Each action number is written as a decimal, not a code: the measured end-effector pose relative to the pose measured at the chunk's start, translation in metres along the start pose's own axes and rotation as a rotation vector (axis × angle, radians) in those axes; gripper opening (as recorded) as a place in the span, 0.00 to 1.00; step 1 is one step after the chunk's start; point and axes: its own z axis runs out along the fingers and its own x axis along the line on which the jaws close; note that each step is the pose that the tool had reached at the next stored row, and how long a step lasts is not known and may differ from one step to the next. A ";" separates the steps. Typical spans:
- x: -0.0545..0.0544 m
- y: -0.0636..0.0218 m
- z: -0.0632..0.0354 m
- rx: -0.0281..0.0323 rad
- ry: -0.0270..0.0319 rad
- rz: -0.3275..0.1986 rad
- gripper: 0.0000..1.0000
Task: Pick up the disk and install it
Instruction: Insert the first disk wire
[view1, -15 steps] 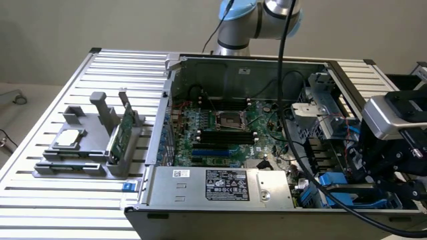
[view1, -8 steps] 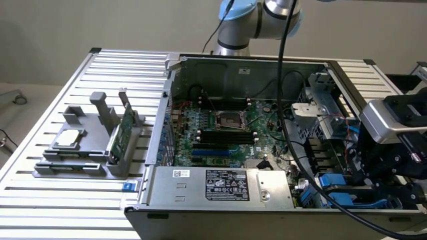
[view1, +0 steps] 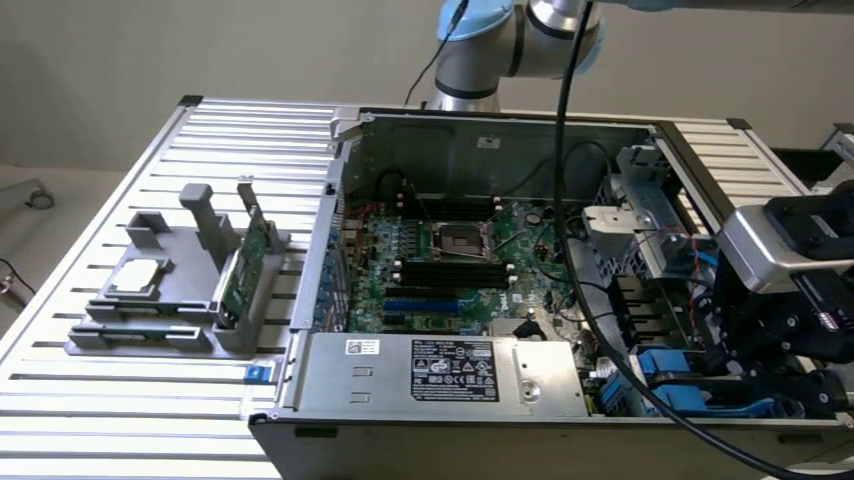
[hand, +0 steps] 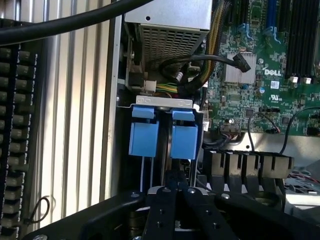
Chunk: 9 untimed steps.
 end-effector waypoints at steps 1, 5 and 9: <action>0.000 0.0000 -0.0003 0.0000 -0.0003 0.000 0.11; 0.000 0.0005 -0.0119 -0.0037 -0.0032 0.000 0.11; -0.001 0.0012 -0.0275 -0.0057 -0.0033 0.000 0.11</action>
